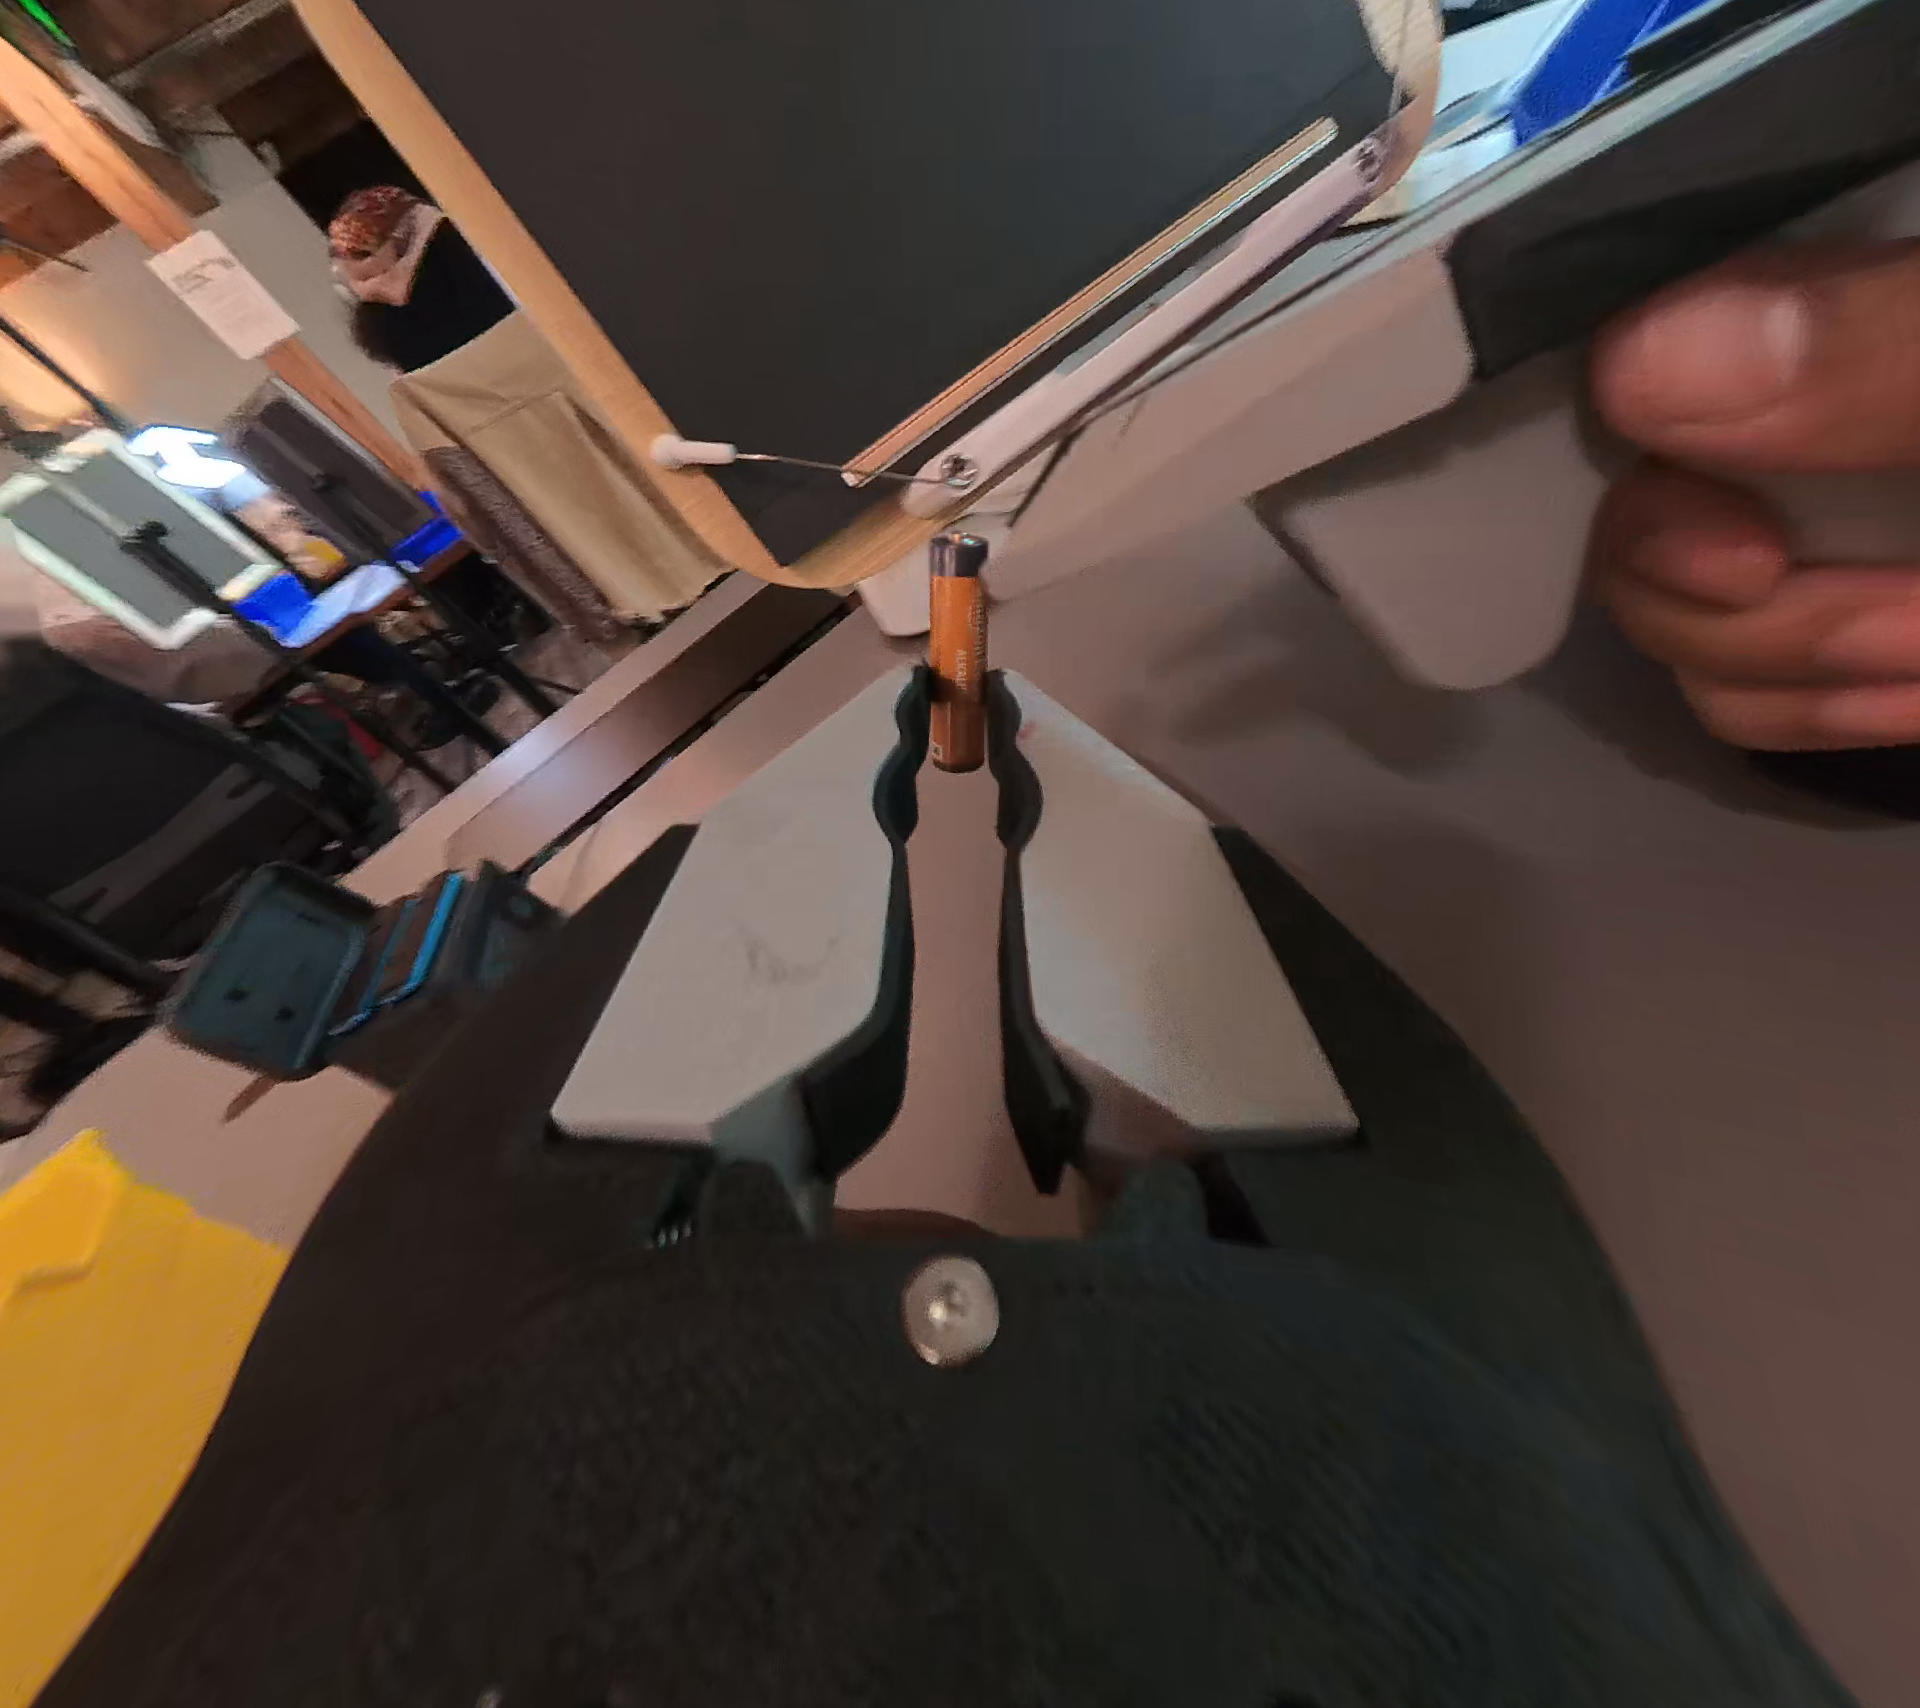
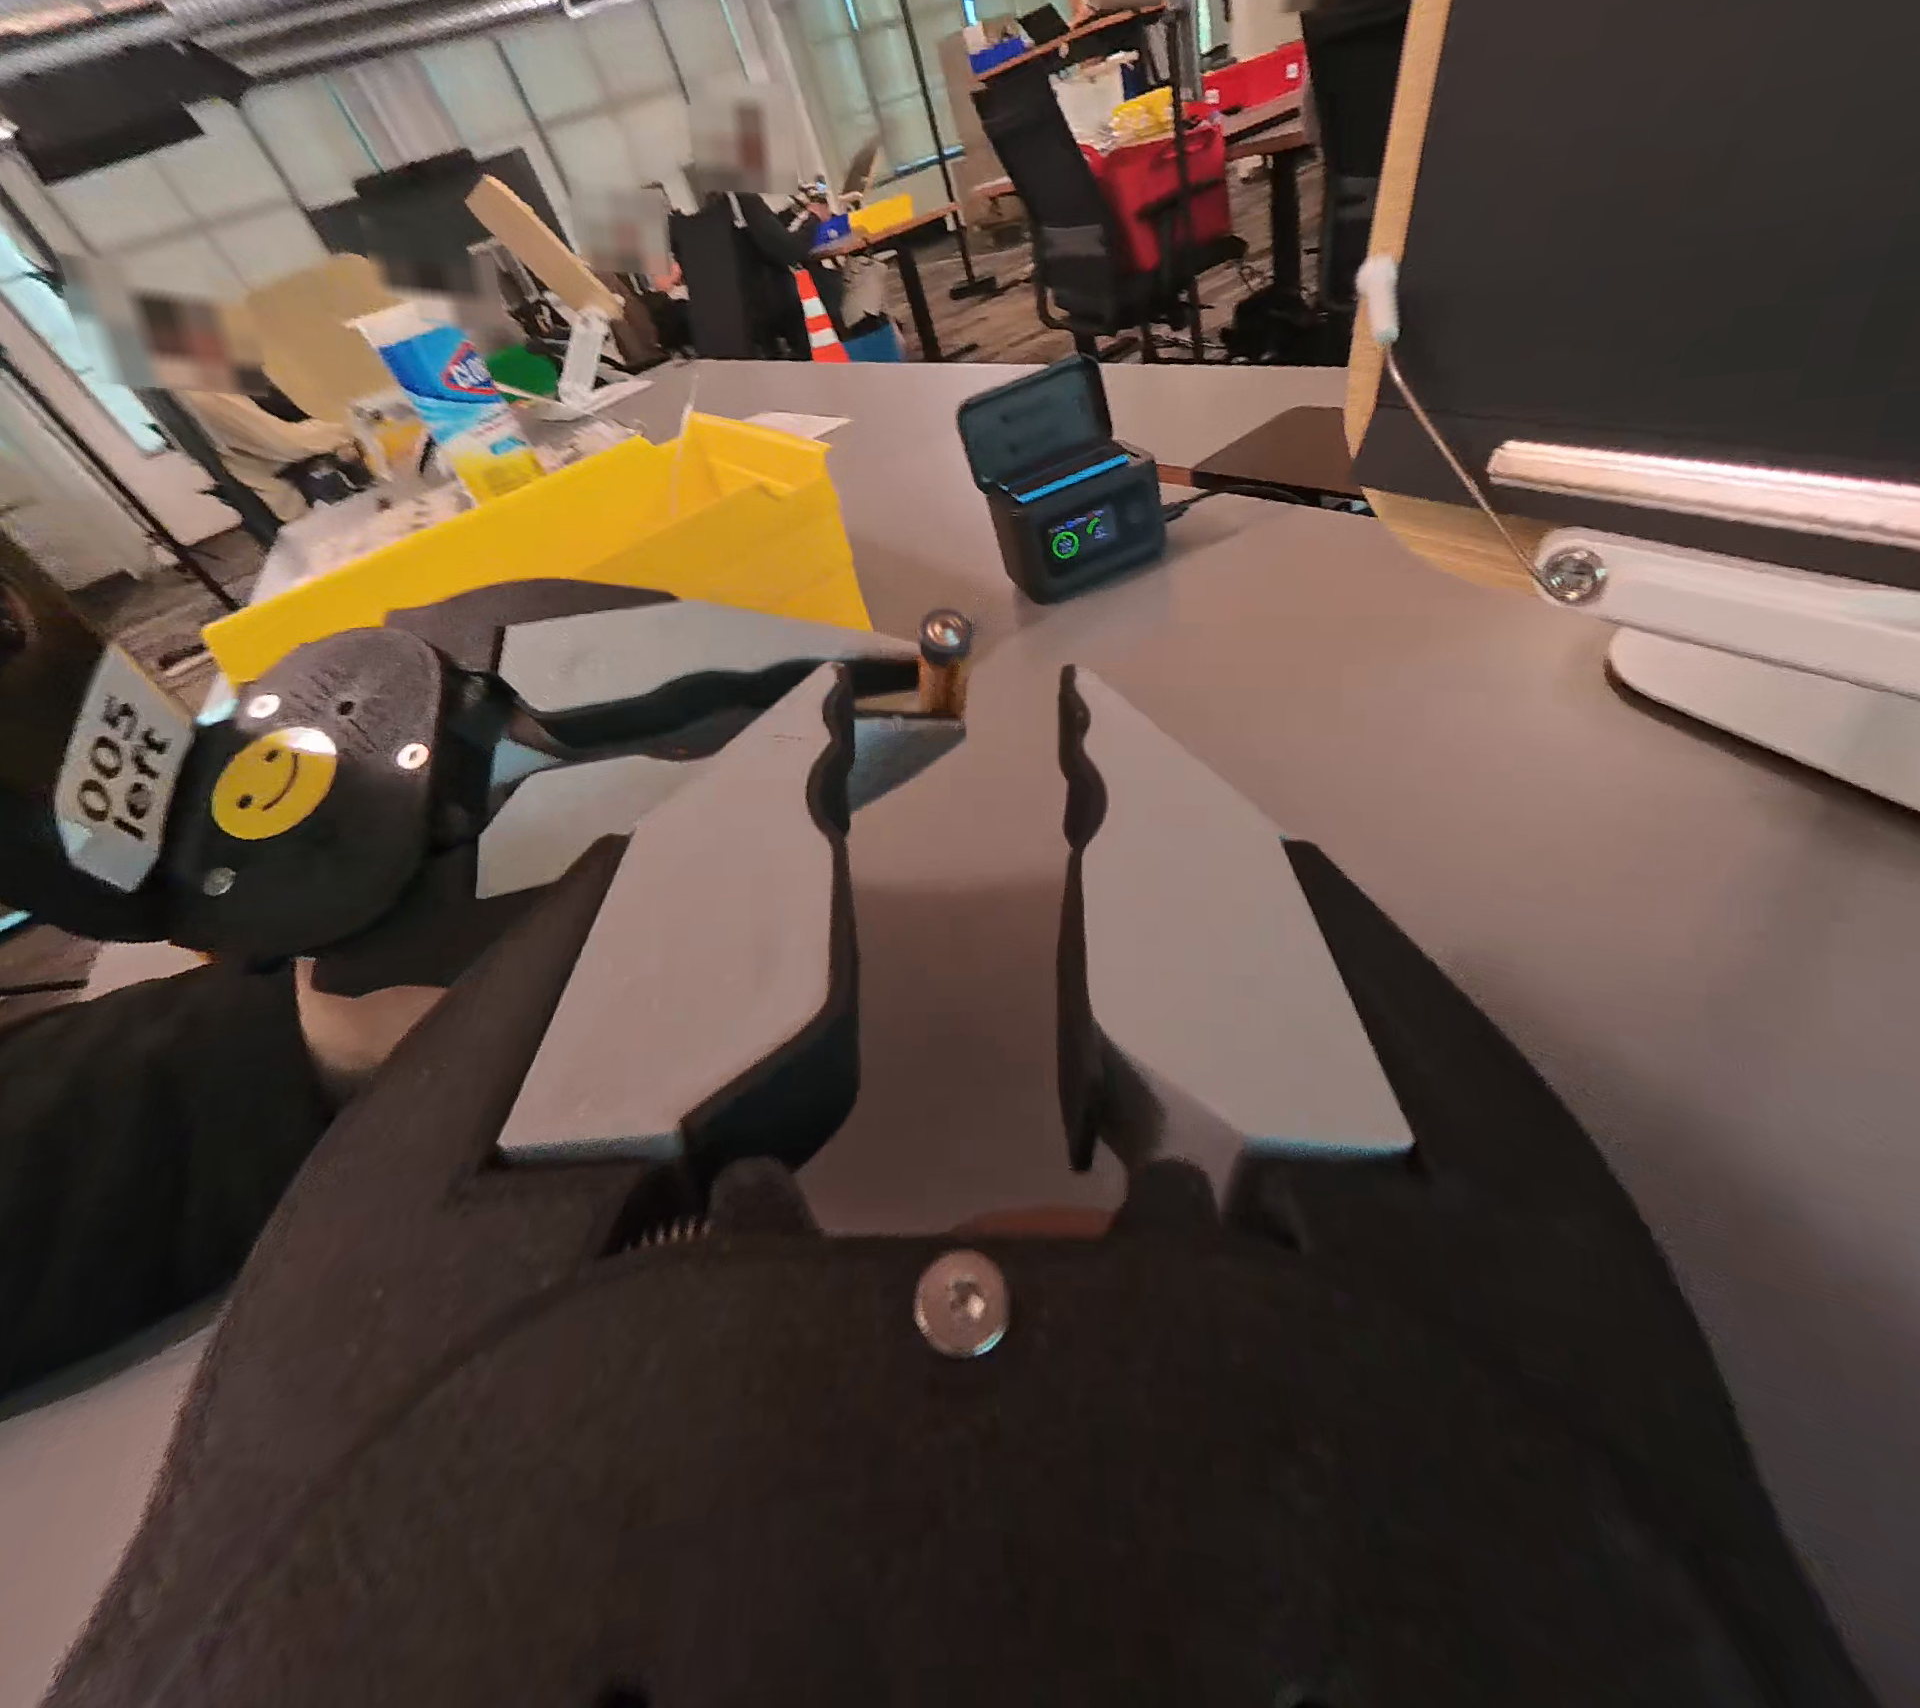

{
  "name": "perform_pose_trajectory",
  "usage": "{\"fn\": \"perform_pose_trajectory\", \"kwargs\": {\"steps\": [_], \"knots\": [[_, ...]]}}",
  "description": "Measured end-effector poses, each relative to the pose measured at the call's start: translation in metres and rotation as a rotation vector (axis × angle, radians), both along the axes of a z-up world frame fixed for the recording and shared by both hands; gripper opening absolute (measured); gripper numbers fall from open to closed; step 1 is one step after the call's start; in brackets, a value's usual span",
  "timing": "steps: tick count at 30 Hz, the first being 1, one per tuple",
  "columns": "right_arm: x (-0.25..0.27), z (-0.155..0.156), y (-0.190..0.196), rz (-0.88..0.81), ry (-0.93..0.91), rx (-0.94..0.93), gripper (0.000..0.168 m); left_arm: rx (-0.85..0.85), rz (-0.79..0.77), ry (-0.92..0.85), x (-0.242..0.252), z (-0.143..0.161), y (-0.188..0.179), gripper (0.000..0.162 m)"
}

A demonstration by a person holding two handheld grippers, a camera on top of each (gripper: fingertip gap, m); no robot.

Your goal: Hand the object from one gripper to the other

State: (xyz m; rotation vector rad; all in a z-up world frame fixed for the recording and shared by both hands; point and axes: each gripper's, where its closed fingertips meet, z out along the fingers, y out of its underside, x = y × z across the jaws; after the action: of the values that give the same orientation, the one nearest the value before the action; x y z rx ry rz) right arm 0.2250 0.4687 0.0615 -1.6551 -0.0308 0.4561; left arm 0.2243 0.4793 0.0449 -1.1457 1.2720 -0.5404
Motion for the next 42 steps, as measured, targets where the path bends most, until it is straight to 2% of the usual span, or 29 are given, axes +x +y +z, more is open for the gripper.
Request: {"fn": "perform_pose_trajectory", "kwargs": {"steps": [6, 10, 17, 21, 23, 26, 30, 33, 39, 42], "knots": [[-0.005, 0.007, -0.004, 0.052, -0.005, 0.026, 0.028, -0.08, -0.119, -0.077, 0.001, 0.012, -0.023, 0.008], [-0.014, 0.013, -0.008, 0.129, 0.041, 0.059, 0.008, -0.124, -0.167, -0.089, 0.001, 0.015, -0.032, 0.008], [-0.011, 0.004, -0.005, 0.096, -0.036, -0.01, 0.007, -0.197, -0.16, -0.033, 0.001, 0.002, -0.031, 0.008], [0.003, 0.017, -0.008, 0.052, 0.062, -0.011, 0.007, -0.159, -0.123, 0.015, 0.0, -0.006, -0.027, 0.008], [0.01, 0.028, -0.012, 0.045, 0.119, 0.012, 0.007, -0.098, -0.071, 0.068, 0.0, -0.015, -0.019, 0.008], [0.013, 0.035, -0.015, 0.07, 0.182, -0.008, 0.007, 0.089, -0.004, 0.119, 0.0, -0.02, -0.014, 0.014], [0.01, 0.024, -0.013, 0.119, 0.304, -0.121, 0.007, 0.462, 0.052, 0.007, -0.004, 0.011, -0.02, 0.025], [0.011, 0.015, -0.013, 0.137, 0.402, -0.214, 0.007, 0.691, 0.08, -0.064, -0.01, 0.027, -0.029, 0.022], [0.001, 0.014, -0.017, 0.222, 0.551, -0.293, 0.007, 0.825, 0.032, -0.026, -0.002, 0.019, -0.044, 0.026], [0.0, 0.011, -0.019, 0.233, 0.555, -0.317, 0.007, 0.839, 0.021, -0.015, 0.0, 0.016, -0.048, 0.025]]}}
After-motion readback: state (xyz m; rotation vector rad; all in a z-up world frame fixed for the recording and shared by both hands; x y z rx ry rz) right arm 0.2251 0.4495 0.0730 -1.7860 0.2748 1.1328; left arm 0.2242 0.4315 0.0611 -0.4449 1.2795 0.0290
